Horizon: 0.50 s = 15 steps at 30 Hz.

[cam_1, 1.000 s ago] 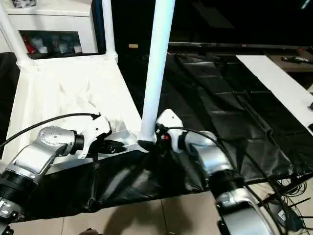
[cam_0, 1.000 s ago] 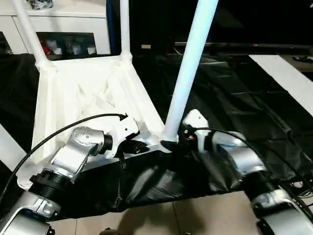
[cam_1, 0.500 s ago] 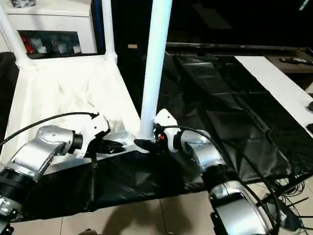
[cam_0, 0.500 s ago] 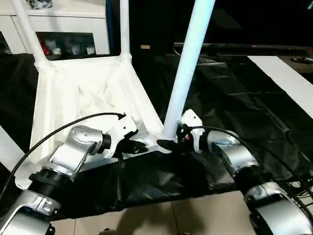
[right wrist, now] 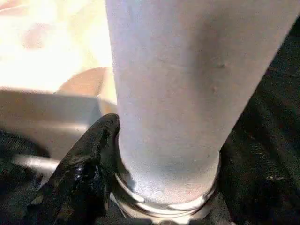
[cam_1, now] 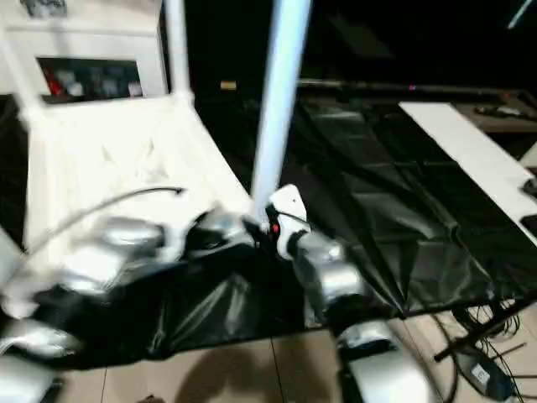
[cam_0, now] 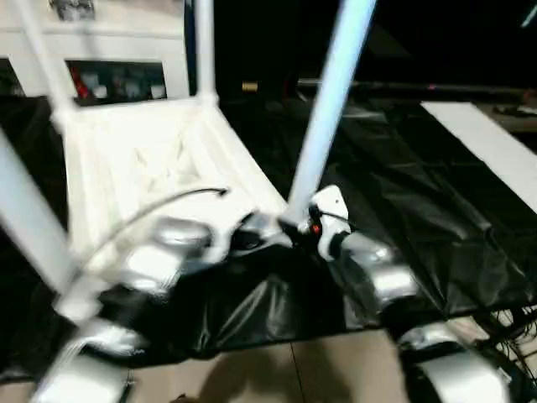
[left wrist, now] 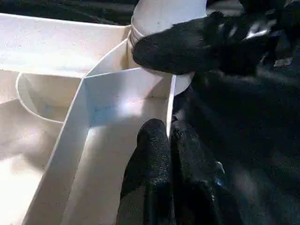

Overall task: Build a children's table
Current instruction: Rotate leg to tighten

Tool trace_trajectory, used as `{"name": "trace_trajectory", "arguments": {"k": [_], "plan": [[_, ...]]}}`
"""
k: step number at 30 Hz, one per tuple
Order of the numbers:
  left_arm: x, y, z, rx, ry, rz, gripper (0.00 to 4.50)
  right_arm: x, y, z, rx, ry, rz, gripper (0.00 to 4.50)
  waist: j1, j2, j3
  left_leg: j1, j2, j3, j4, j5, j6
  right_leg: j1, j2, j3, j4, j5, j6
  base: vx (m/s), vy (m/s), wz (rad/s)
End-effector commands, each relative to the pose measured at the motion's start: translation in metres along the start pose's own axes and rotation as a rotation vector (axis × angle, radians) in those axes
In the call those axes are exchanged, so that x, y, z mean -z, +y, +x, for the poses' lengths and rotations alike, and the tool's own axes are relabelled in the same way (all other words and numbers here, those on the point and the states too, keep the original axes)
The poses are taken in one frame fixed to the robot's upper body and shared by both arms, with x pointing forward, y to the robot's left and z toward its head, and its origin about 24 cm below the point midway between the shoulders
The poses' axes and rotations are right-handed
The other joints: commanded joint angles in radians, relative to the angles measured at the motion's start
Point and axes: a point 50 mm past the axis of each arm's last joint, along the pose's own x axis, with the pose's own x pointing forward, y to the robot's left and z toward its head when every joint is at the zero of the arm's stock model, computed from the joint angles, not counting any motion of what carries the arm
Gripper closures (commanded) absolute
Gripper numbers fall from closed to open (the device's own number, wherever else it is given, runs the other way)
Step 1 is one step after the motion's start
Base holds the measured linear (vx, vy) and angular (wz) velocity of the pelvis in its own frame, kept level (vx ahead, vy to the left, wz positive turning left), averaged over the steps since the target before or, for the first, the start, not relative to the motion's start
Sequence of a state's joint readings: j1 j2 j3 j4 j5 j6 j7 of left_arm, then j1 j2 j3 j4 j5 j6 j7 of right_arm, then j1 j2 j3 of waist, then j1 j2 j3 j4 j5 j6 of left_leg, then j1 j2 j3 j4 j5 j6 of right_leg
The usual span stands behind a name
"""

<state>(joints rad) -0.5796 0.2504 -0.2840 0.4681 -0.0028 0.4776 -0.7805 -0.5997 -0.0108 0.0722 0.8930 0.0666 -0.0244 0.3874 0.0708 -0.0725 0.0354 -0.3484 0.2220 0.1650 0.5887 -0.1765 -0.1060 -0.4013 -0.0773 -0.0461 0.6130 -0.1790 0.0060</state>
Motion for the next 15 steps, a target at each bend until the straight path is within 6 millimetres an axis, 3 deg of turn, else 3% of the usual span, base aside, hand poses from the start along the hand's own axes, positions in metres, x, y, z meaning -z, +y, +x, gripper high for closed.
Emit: {"name": "trace_trajectory", "arguments": {"k": [1, 3, 5, 7, 8, 9, 11, 13, 15], "plan": [[-0.001, -0.017, 0.022, 0.008, 0.028, -0.013, 4.5, 0.007, 0.049, 0.015, -0.159, 0.032, -0.012, 1.78, -0.01, 0.009, -0.034, 0.02, -0.007, -0.009, -0.079, -0.505, -0.045, 0.001, -0.049, 0.01, -0.124, -0.682, -0.04, 0.0, 0.0, 0.0], [-0.003, -0.017, 0.024, -0.001, 0.033, 0.002, 4.5, 0.0, 0.059, 0.018, -0.204, -0.011, -0.017, 1.78, -0.014, 0.014, -0.037, 0.014, -0.005, -0.013, -0.088, -0.507, -0.035, 0.007, -0.048, 0.007, -0.126, -0.632, -0.045, 0.0, 0.0, 0.0], [-0.003, -0.017, 0.024, 0.006, 0.034, 0.016, 4.5, -0.003, 0.059, 0.017, -0.228, -0.032, -0.046, 1.78, -0.017, 0.01, -0.04, 0.009, -0.005, -0.015, -0.093, -0.499, -0.027, 0.014, -0.048, 0.009, -0.123, -0.581, -0.06, 0.0, 0.0, 0.0], [0.0, -0.014, 0.018, 0.024, 0.036, 0.032, 4.5, -0.006, 0.048, 0.013, -0.239, -0.055, -0.057, 1.78, -0.017, 0.007, -0.039, 0.004, -0.006, -0.014, -0.095, -0.484, -0.023, 0.015, -0.047, 0.012, -0.12, -0.56, -0.066, 0.0, 0.0, 0.0], [0.002, -0.012, 0.014, 0.036, 0.041, 0.047, 4.5, -0.008, 0.04, 0.009, -0.245, -0.073, -0.054, 1.23, -0.015, 0.004, -0.042, 0.002, -0.008, -0.013, -0.095, -0.466, -0.009, 0.016, -0.049, 0.015, -0.116, -0.536, -0.074, 0.0, 0.0, 0.0], [0.004, -0.01, 0.01, 0.048, 0.038, 0.07, 4.5, -0.01, 0.034, 0.006, -0.254, -0.086, -0.054, 1.1, -0.014, 0.004, -0.043, -0.001, -0.007, -0.013, -0.096, -0.455, -0.004, 0.018, -0.05, 0.017, -0.115, -0.523, -0.078, 0.0, 0.0, 0.0], [0.006, -0.008, 0.006, 0.065, 0.043, 0.079, 4.5, -0.013, 0.028, 0.002, -0.277, -0.1, -0.063, 1.07, -0.012, 0.007, -0.046, -0.009, -0.002, -0.008, -0.097, -0.395, 0.005, 0.022, -0.051, 0.022, -0.103, -0.418, -0.111, 0.0, 0.0, 0.0], [0.008, -0.006, 0.0, 0.097, 0.041, 0.1, 4.5, -0.015, 0.02, -0.003, -0.301, -0.107, -0.093, 0.87, -0.01, 0.005, -0.046, -0.009, -0.002, -0.005, -0.096, -0.388, 0.011, 0.024, -0.049, 0.023, -0.1, -0.389, -0.124, 0.0, 0.0, 0.0], [0.012, -0.001, -0.013, 0.156, 0.038, 0.114, 4.5, -0.018, 0.004, -0.015, -0.367, -0.093, -0.181, 0.66, -0.006, 0.004, -0.05, -0.01, 0.001, -0.001, -0.093, -0.329, 0.022, 0.031, -0.05, 0.025, -0.088, -0.303, -0.154, 0.0, 0.0, 0.0]]}}
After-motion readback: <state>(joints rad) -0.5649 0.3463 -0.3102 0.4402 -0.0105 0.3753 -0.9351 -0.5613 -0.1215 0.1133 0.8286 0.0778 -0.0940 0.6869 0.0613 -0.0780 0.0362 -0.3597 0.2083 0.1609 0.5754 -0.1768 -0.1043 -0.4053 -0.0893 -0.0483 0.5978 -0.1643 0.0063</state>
